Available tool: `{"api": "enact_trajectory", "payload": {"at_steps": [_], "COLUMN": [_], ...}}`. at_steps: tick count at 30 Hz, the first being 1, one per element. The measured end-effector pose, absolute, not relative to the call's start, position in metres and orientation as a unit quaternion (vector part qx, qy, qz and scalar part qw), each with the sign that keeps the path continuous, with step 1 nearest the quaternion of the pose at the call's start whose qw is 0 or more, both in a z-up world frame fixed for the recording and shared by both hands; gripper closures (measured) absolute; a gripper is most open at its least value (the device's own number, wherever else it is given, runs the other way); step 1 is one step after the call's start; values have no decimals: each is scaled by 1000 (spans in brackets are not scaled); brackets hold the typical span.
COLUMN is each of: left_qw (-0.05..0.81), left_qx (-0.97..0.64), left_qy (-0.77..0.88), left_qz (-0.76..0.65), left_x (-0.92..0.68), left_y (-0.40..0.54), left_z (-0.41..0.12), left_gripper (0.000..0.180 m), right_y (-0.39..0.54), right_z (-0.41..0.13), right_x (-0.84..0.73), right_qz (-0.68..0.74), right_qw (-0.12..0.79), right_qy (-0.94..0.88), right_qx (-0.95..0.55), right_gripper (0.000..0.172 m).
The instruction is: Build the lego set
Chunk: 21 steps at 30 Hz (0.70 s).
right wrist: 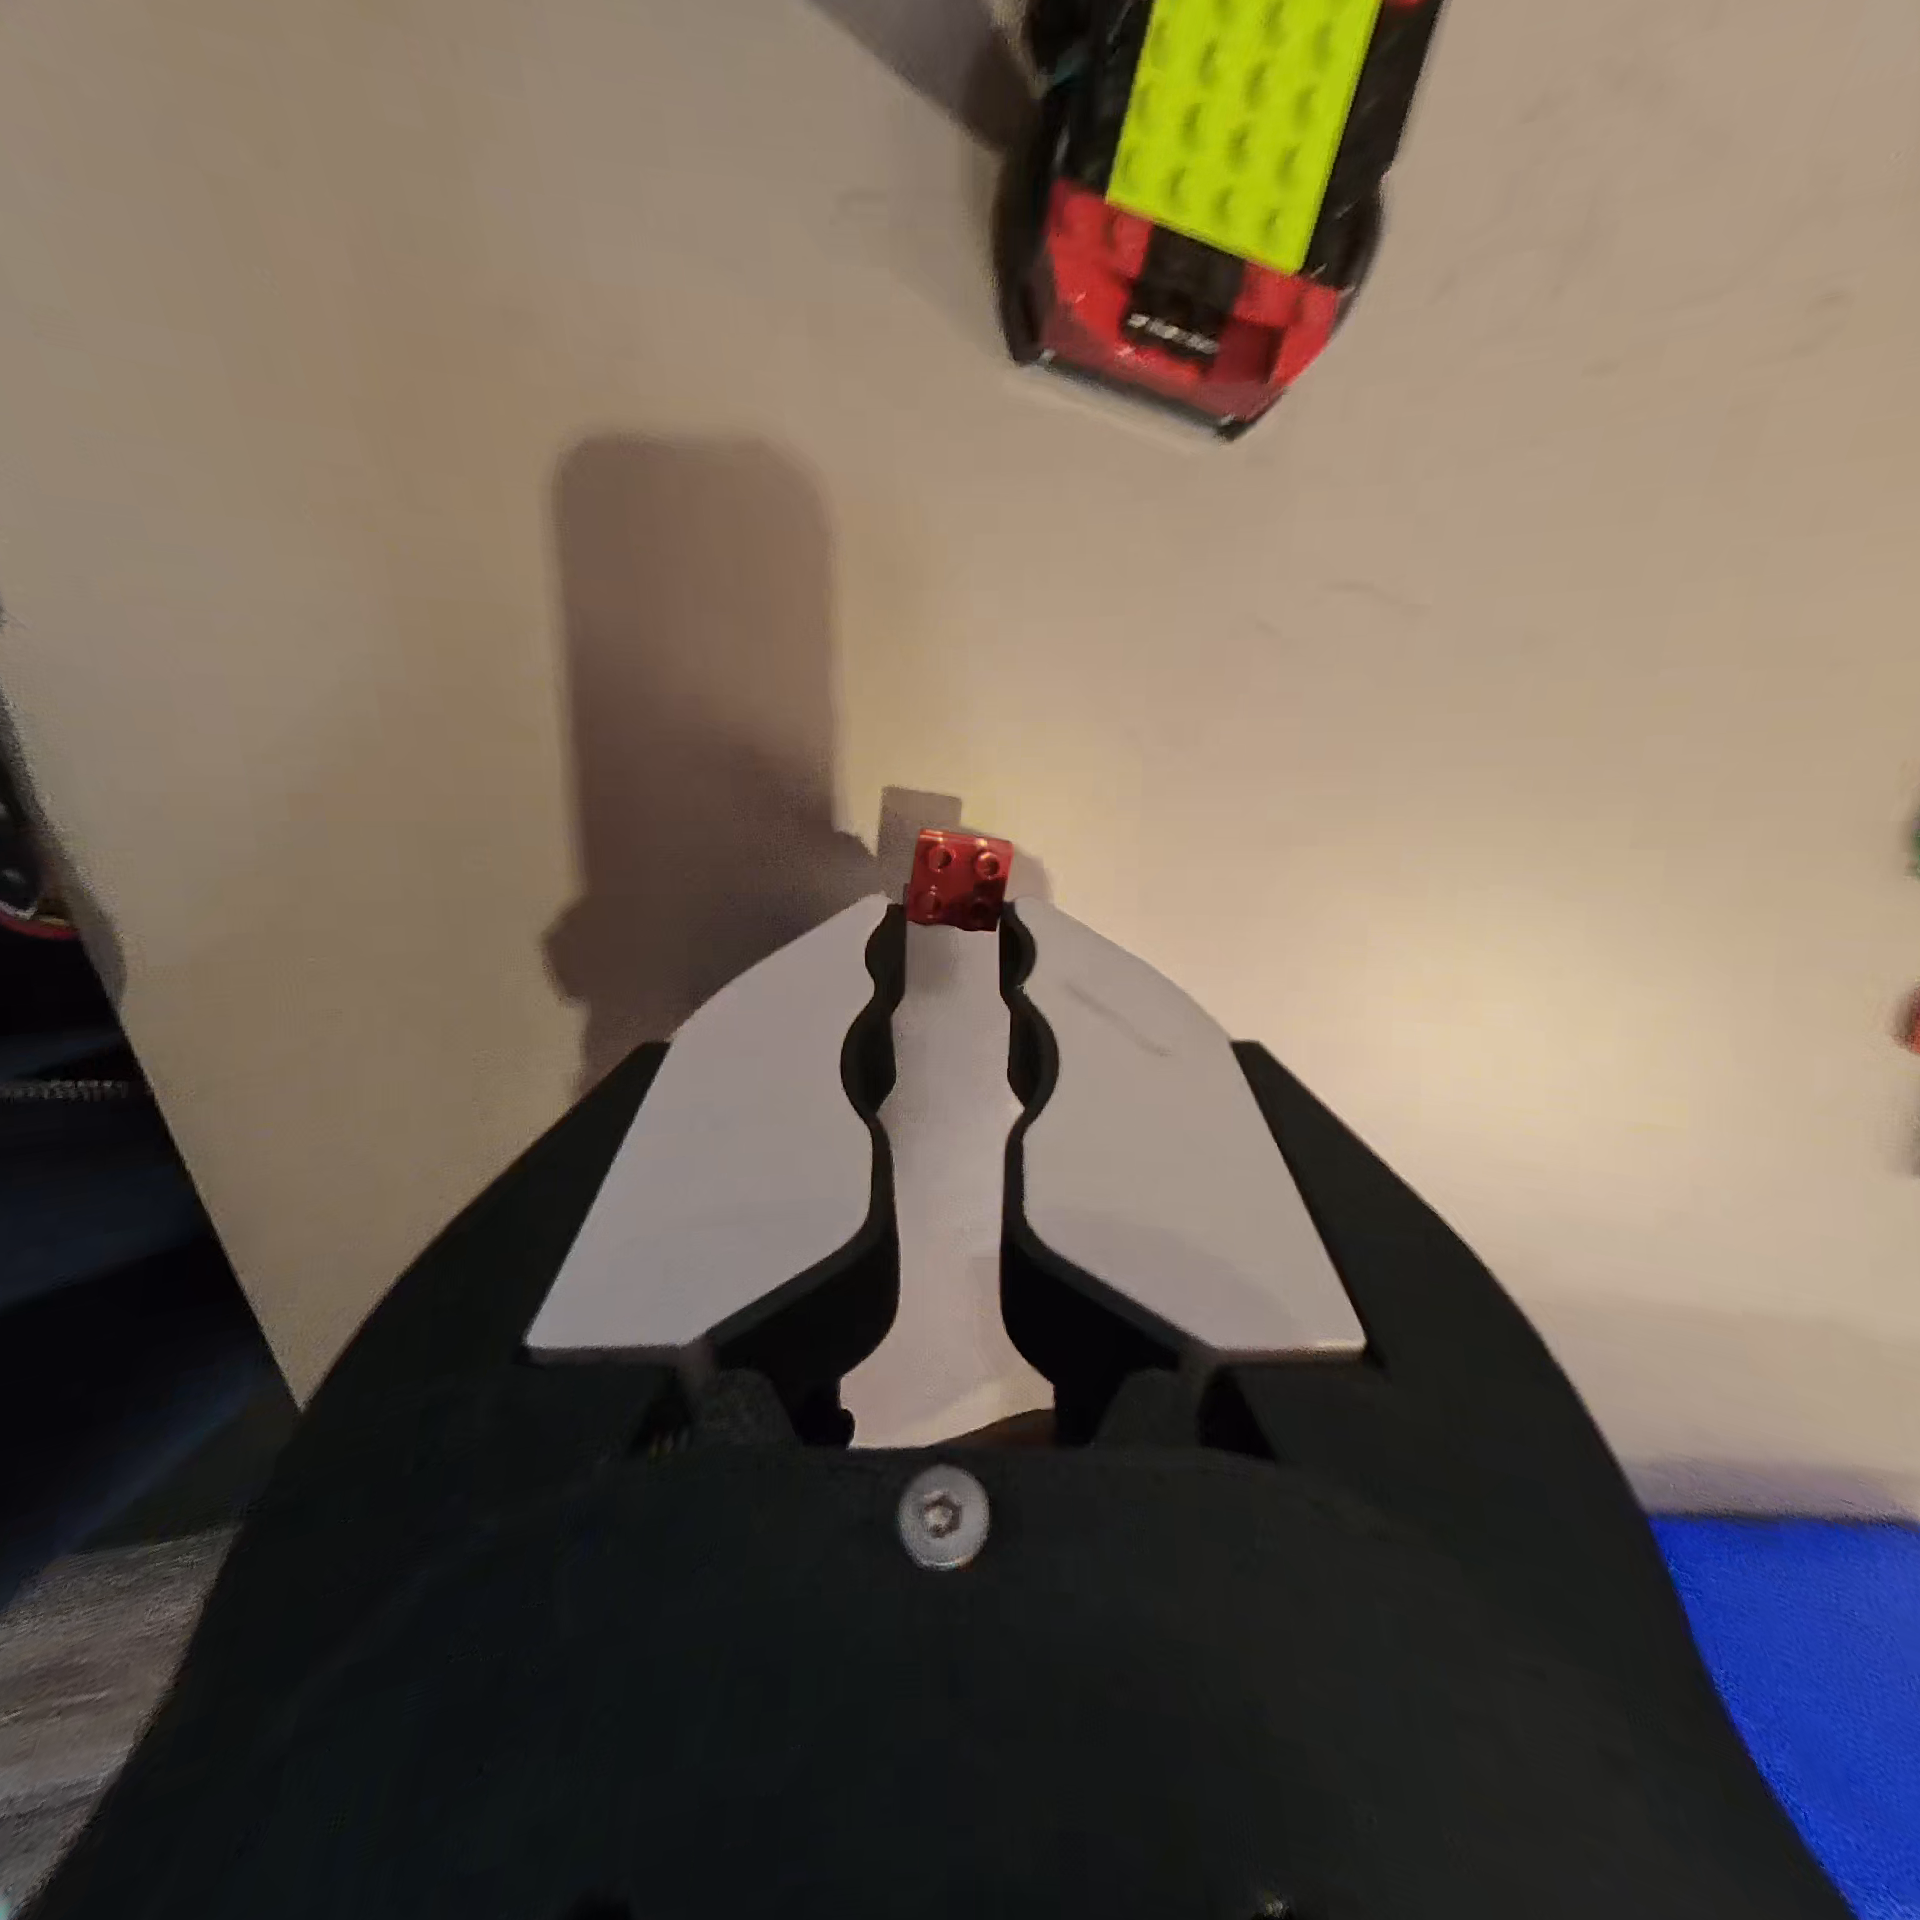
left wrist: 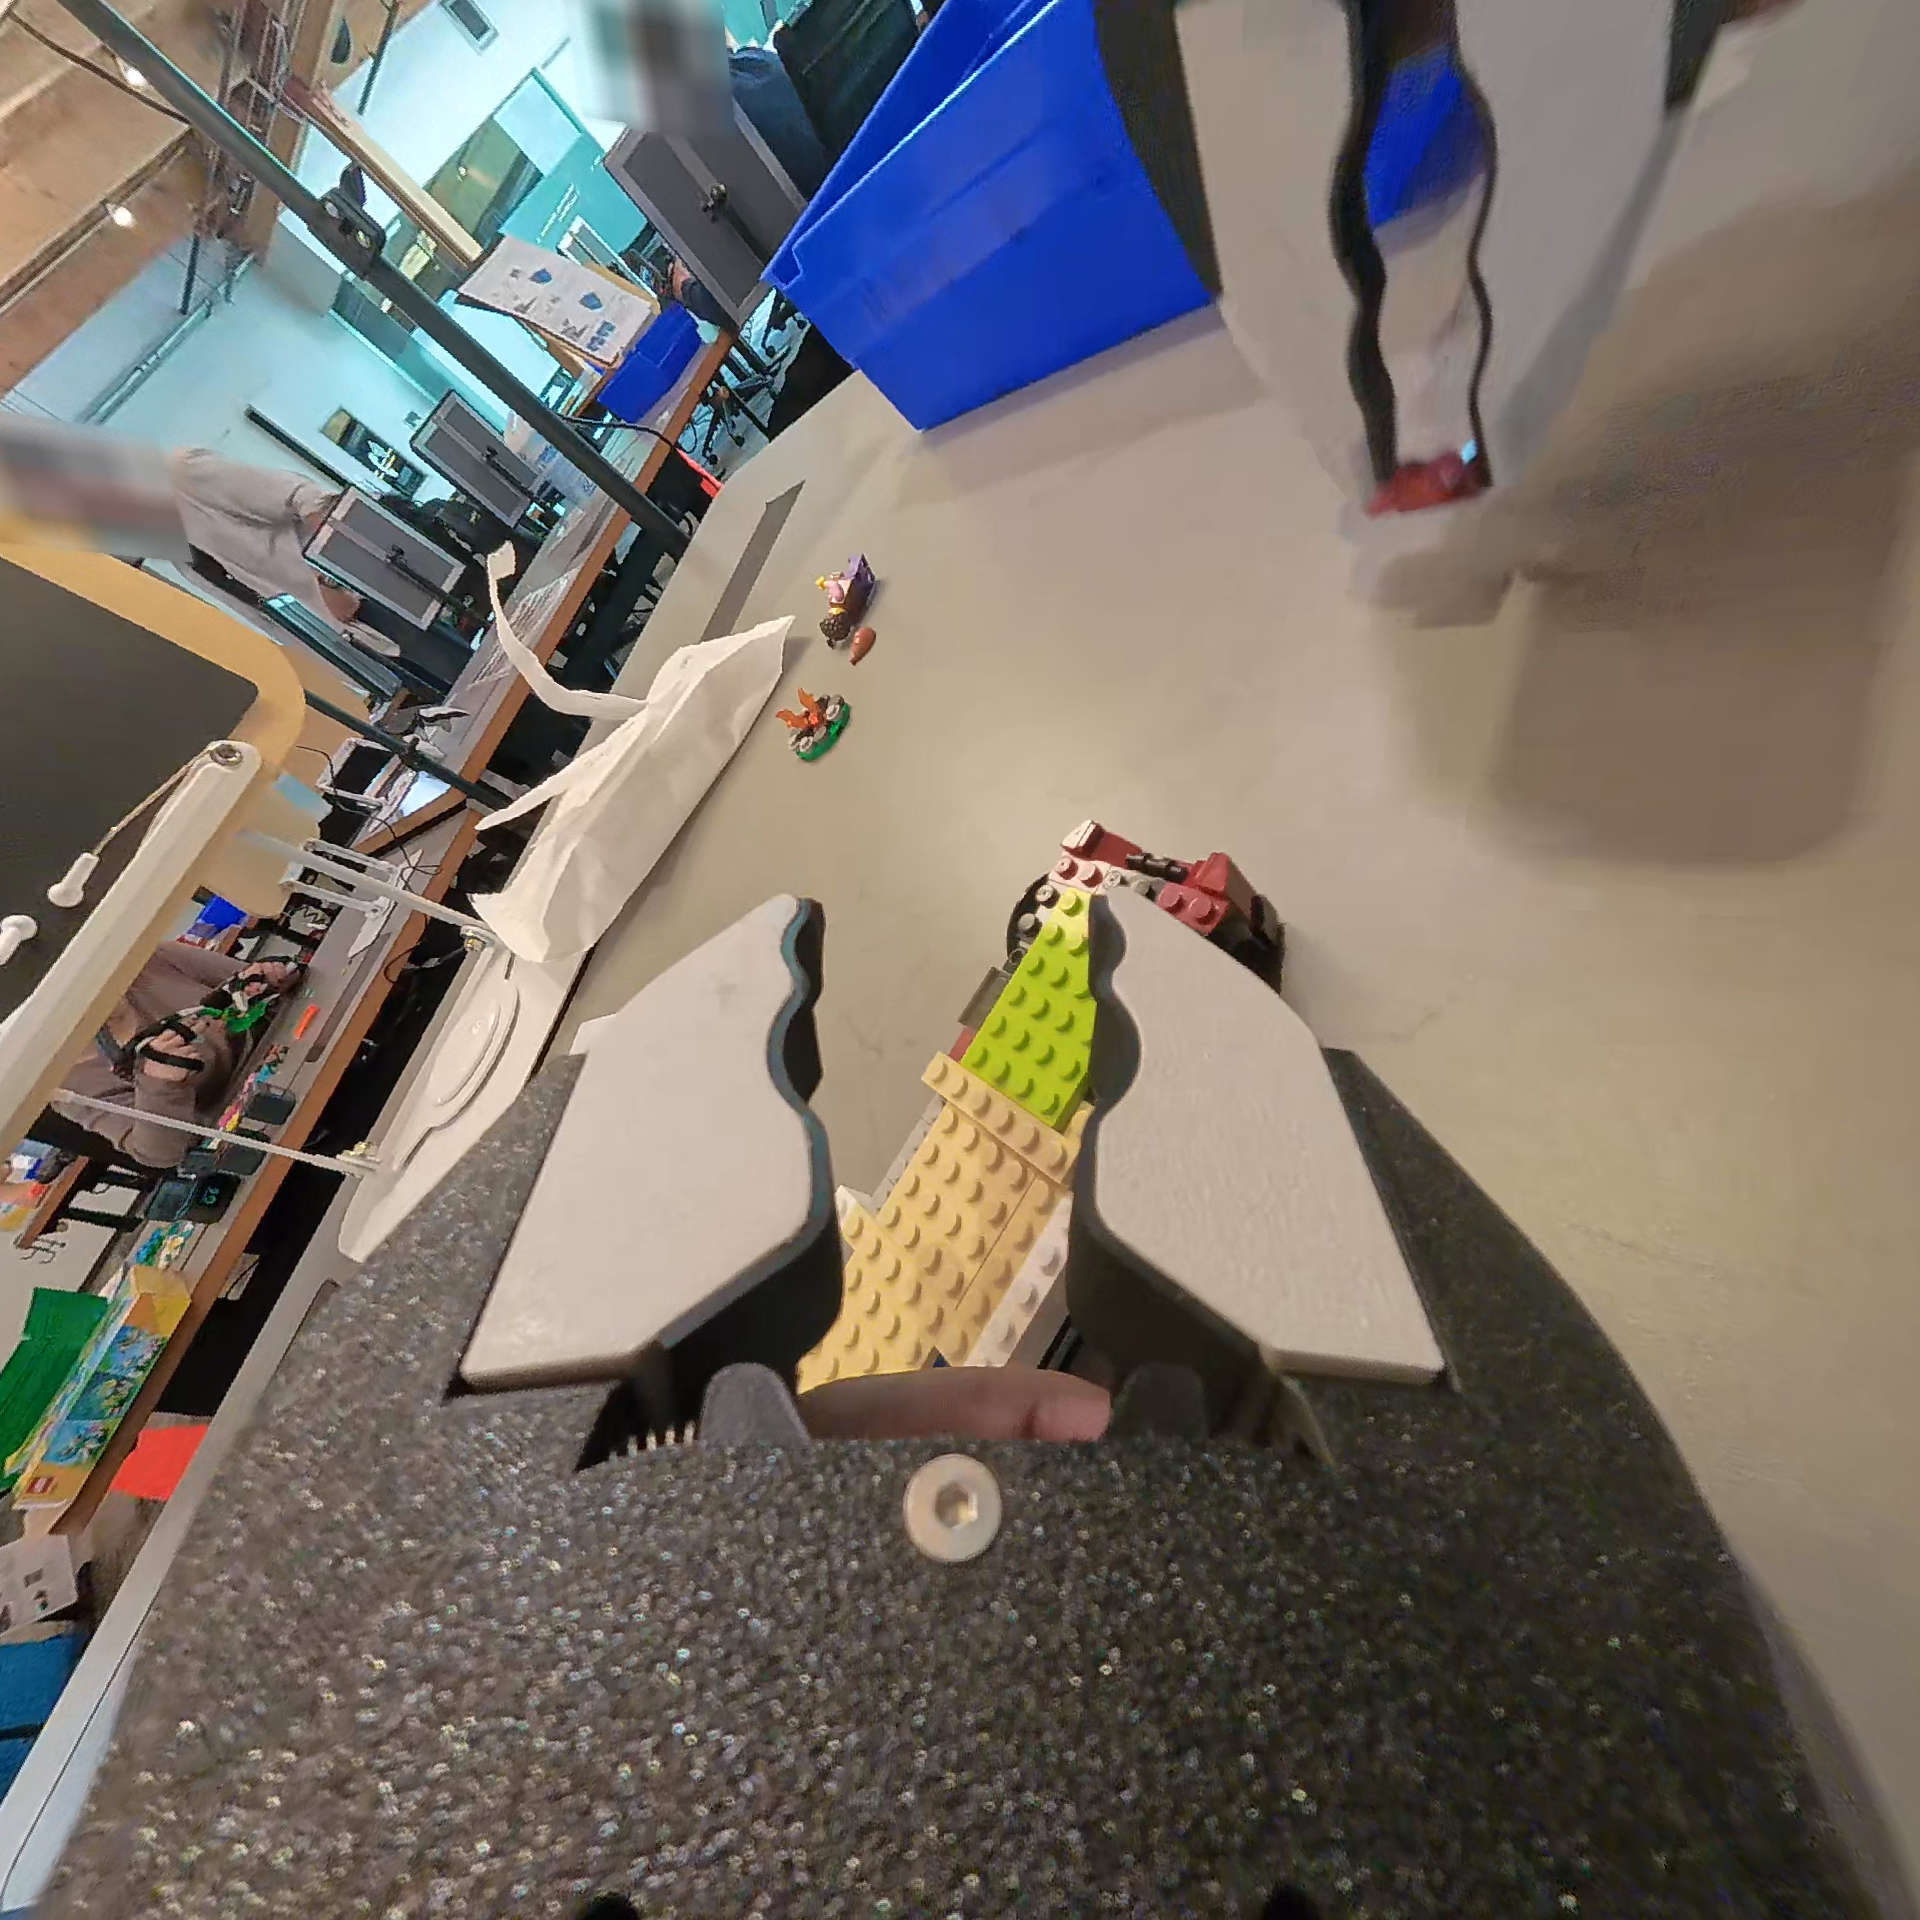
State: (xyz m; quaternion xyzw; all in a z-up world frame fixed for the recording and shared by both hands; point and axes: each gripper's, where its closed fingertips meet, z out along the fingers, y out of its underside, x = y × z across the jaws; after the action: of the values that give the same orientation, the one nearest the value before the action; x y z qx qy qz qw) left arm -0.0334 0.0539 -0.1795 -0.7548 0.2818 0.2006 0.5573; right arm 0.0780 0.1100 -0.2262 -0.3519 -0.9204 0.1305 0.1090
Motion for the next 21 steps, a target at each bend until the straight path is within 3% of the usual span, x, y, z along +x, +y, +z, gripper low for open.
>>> {"api": "enact_trajectory", "payload": {"at_steps": [8, 11, 21], "left_qw": [557, 554, 576], "left_qx": [-759, -760, -751], "left_qy": [279, 279, 267], "left_qz": [190, 192, 182], "left_x": [-32, -33, -31], "left_y": [55, 55, 61], "left_z": [-182, -184, -177], "left_gripper": [131, 131, 131], "right_y": [107, 110, 176], "right_z": [-243, -239, -162], "right_x": [76, 77, 145], "right_qz": [167, 185, 220], "right_qw": [107, 120, 158], "right_qy": [-899, -887, -840], "right_qx": [-391, -406, -471], "right_gripper": [154, 146, 146]}}
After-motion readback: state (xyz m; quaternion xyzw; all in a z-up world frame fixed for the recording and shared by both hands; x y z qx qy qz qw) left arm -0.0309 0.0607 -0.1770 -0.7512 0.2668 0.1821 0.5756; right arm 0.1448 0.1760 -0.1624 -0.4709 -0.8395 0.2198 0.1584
